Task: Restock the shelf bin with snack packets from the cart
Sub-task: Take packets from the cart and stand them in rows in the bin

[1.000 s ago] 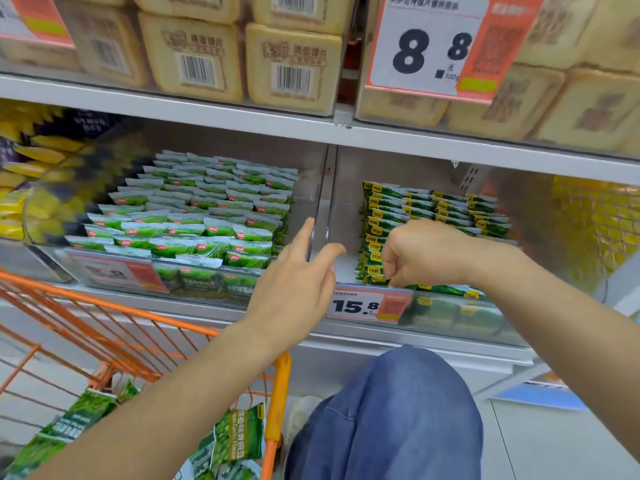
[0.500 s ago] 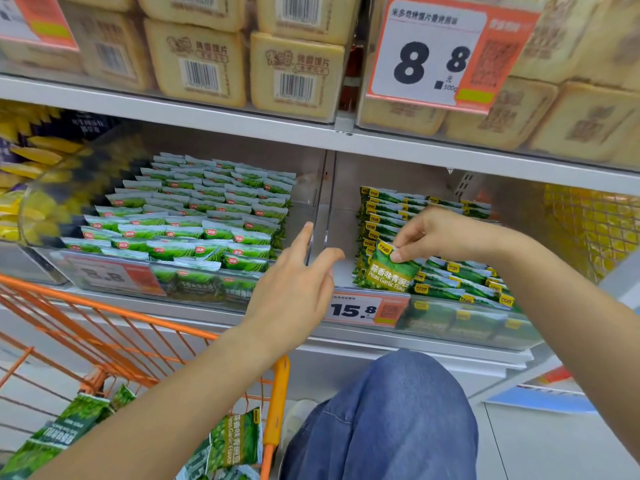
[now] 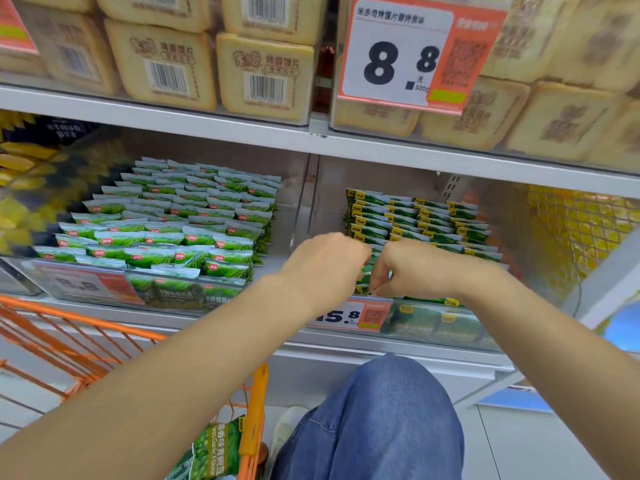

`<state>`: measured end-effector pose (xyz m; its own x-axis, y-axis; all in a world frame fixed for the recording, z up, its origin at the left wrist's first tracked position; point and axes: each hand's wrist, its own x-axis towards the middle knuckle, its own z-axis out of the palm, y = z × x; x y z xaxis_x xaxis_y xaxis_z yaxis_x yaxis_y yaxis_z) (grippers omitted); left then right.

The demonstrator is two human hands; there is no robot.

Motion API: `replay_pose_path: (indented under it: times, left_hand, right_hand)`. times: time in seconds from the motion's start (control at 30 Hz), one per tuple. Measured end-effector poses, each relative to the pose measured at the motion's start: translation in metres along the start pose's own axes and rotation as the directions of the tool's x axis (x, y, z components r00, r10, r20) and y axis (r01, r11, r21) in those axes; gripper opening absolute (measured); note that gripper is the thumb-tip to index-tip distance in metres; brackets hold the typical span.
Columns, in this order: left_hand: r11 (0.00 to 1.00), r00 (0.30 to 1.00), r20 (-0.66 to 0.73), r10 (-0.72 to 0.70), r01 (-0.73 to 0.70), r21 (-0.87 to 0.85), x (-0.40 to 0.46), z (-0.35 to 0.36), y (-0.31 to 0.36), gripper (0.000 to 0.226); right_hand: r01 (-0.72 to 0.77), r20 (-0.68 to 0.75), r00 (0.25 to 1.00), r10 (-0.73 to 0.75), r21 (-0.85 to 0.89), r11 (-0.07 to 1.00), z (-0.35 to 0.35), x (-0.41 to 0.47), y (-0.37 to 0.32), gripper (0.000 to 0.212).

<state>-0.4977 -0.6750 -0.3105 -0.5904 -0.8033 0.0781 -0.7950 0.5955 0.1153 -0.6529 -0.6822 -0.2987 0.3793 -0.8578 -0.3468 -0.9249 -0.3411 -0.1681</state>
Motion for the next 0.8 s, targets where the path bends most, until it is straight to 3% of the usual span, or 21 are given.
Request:
replay_pose_path:
  times: [0.1,0.2,0.4,0.43,0.67,0.73,0.8]
  left_hand:
    - [0.994,0.973,0.217,-0.080,0.095,-0.061,0.025,0.000,0.005,0.007]
    - [0.961,0.930,0.334,-0.153,0.219,-0.168,0.037,0.009,0.002,0.020]
    - [0.795,0.918,0.258,-0.301,0.391,-0.464,0.041,0.019,0.000,0.005]
    - [0.769,0.915,0.242,-0.322,0.402,-0.497,0.040,0.019,0.001,0.010]
    - [0.715,0.891,0.303,-0.339,0.454,-0.532,0.038,0.014,0.004,0.015]
    - [0.629,0.861,0.304,-0.407,0.505,-0.591,0.039,0.015,0.008,0.016]
    - [0.364,0.794,0.352,-0.495,0.558,-0.746,0.036,0.012,0.013,0.028]
  right_hand:
    - [-0.008,-0.003,1.000,0.008,0.061,0.998,0.002,-0.007,0.006,0.018]
    - [0.007,0.014,1.000,-0.009,0.115,0.993,0.002,-0.011,0.010,0.021]
    - [0.036,0.046,0.998,-0.042,0.111,0.993,0.001,-0.012,0.012,0.026]
    - [0.036,0.056,0.998,-0.041,0.099,0.994,0.002,-0.011,0.011,0.027]
    - [-0.010,0.156,0.988,0.006,0.026,1.000,0.000,0.005,0.003,0.029]
    - [-0.035,0.189,0.981,0.035,-0.004,0.999,0.000,0.011,0.001,0.031]
    - [-0.078,0.194,0.978,0.074,0.010,0.997,0.000,0.016,-0.001,0.031]
